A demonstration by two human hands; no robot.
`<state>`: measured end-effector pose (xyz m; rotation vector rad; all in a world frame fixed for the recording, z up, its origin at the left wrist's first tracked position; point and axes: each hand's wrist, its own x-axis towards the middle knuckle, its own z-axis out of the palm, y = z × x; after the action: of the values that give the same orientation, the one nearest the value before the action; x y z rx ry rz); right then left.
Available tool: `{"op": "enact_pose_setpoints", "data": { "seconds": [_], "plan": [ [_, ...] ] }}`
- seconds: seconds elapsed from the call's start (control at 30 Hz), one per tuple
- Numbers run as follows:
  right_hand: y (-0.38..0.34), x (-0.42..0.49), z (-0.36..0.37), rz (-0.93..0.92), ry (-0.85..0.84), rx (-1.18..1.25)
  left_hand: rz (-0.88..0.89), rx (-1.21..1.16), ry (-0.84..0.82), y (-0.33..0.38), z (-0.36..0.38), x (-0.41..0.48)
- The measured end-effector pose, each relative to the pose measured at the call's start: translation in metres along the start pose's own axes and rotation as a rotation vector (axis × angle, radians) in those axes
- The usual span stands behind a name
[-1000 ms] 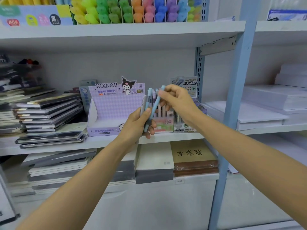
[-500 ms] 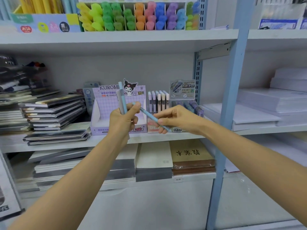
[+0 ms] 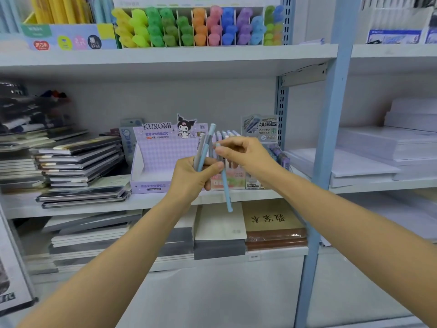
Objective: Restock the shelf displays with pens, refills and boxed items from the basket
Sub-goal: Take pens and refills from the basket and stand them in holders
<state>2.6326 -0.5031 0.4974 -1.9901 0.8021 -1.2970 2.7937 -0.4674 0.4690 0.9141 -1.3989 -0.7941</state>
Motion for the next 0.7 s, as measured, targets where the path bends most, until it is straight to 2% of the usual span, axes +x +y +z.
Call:
{"op": "enact_pose_setpoints", "data": {
  "seconds": [0.07,0.13,0.23,0.3,0.37,0.7],
  "plan": [
    [-0.002,0.002,-0.001,0.0,-0.038,-0.026,-0.01,0.005,-0.022,0.0,0.001,0.001],
    [-0.005,0.005,-0.005,-0.022,0.002,-0.011,-0.06,0.006,0.004,0.0,-0.001,0.004],
    [-0.013,0.016,-0.02,-0.111,0.24,0.05,-0.165,-0.056,0.082,0.0,-0.008,0.011],
    [-0.019,0.025,-0.032,-0.174,0.387,0.065,-0.164,-0.066,0.109,-0.001,-0.012,0.014],
    [-0.018,0.033,-0.037,-0.206,0.437,0.027,-0.13,-0.037,0.114,-0.003,-0.015,0.016],
    [0.028,0.038,-0.009,-0.131,0.243,-0.3,-0.049,0.064,-0.004,-0.022,-0.016,0.016]
  ]
}}
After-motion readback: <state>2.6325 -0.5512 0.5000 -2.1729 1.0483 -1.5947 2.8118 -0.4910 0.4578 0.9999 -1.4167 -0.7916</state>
